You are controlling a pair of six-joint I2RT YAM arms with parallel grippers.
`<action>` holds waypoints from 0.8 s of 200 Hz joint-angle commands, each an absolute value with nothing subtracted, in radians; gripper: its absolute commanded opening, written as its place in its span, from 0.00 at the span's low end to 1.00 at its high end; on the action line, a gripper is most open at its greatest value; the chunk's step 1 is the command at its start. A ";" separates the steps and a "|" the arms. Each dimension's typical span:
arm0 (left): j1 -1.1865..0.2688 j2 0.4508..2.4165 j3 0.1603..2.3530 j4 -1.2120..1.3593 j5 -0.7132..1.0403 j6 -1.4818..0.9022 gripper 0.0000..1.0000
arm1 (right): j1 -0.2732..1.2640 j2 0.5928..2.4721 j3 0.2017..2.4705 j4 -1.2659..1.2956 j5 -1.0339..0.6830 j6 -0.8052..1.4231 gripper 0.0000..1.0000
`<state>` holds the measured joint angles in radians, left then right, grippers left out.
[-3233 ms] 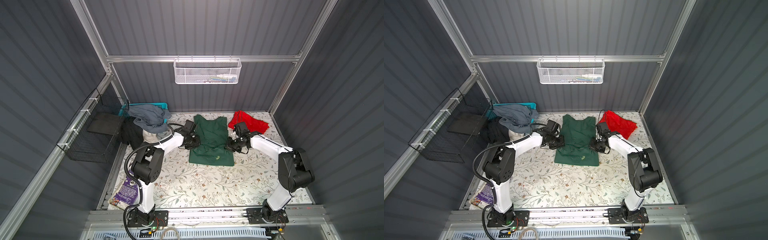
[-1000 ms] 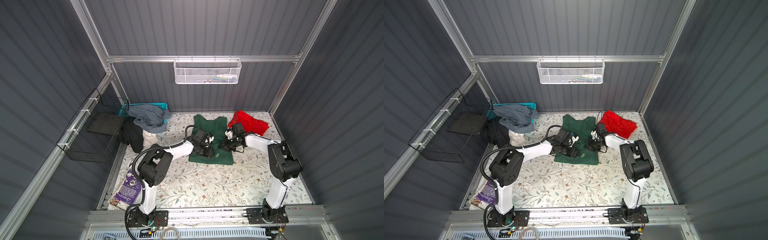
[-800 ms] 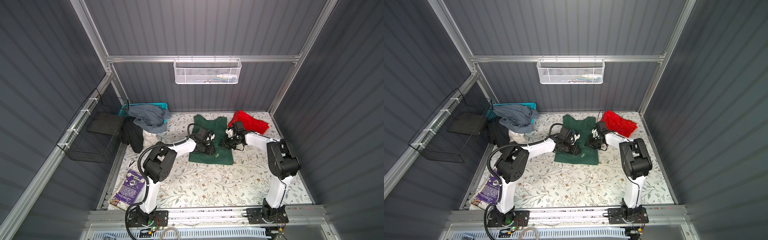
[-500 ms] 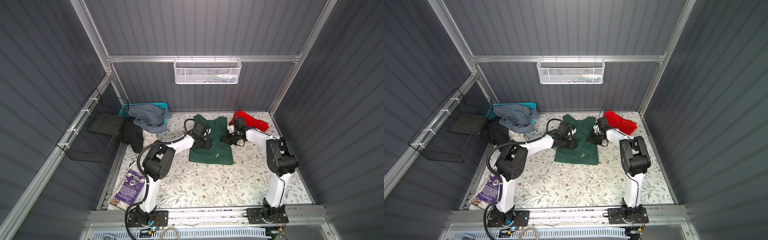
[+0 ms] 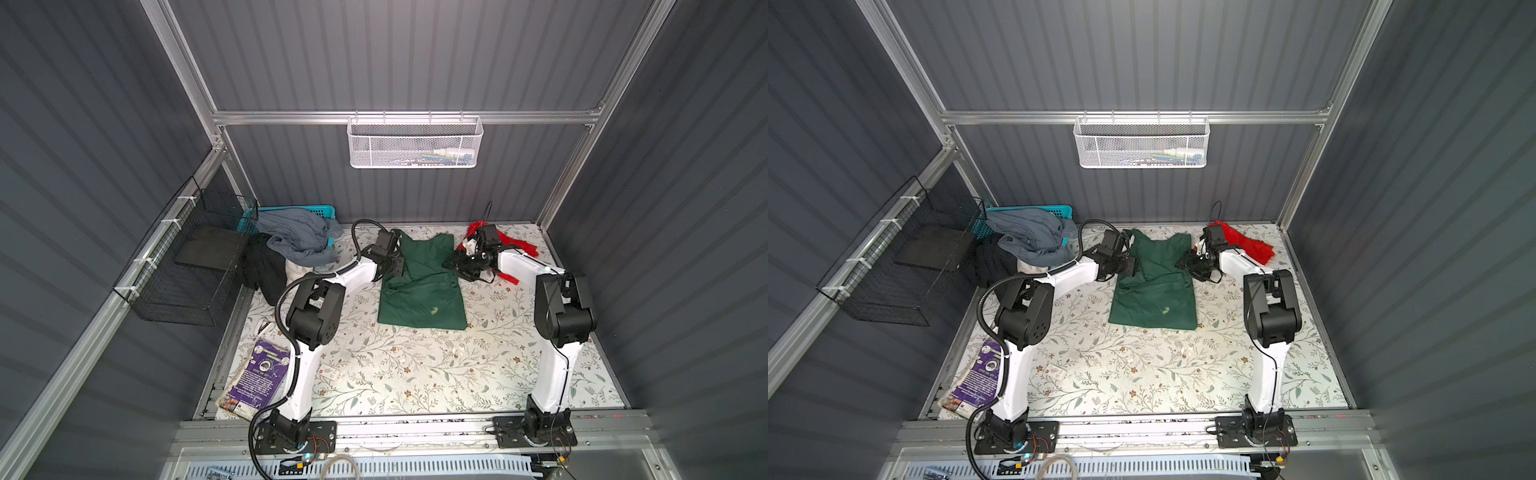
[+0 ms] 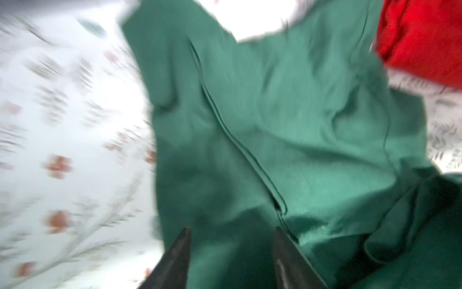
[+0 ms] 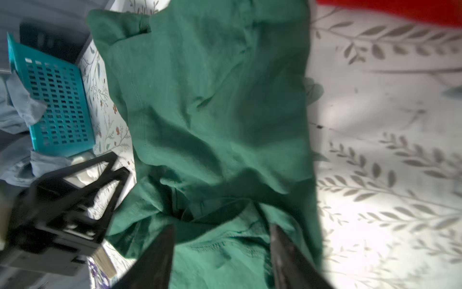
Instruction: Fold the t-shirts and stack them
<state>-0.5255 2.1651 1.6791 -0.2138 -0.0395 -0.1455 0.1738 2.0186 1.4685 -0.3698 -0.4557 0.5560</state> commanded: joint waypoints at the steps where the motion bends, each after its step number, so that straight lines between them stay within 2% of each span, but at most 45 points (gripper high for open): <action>1: -0.534 2.042 1.692 -0.208 -0.067 -0.118 0.56 | 0.172 1.957 1.466 -0.434 -0.440 0.542 0.65; 16: -0.534 1.990 1.635 -0.207 -0.036 -0.126 0.56 | 0.176 1.917 1.409 -0.417 -0.457 0.550 0.57; 33: -0.535 1.929 1.546 -0.204 0.016 -0.144 0.48 | 0.189 1.874 1.326 -0.394 -0.468 0.557 0.39; 59: -0.555 1.832 1.358 -0.123 0.163 -0.153 0.42 | 0.227 1.854 1.260 -0.366 -0.512 0.550 0.29; 81: -0.608 1.788 1.249 -0.066 0.260 -0.111 0.41 | 0.244 1.878 1.253 -0.353 -0.498 0.554 0.21; 128: -0.648 1.843 1.207 -0.041 0.461 -0.111 0.36 | 0.250 1.976 1.323 -0.359 -0.497 0.555 0.15; 160: -0.679 1.880 1.216 -0.061 0.453 -0.110 0.36 | 0.249 2.032 1.368 -0.357 -0.483 0.554 0.13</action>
<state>-0.6651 1.8404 1.2152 -0.0677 0.4000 -0.1192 0.2489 1.9995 1.3159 -0.3580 -0.4934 0.5598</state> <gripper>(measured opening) 0.360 0.133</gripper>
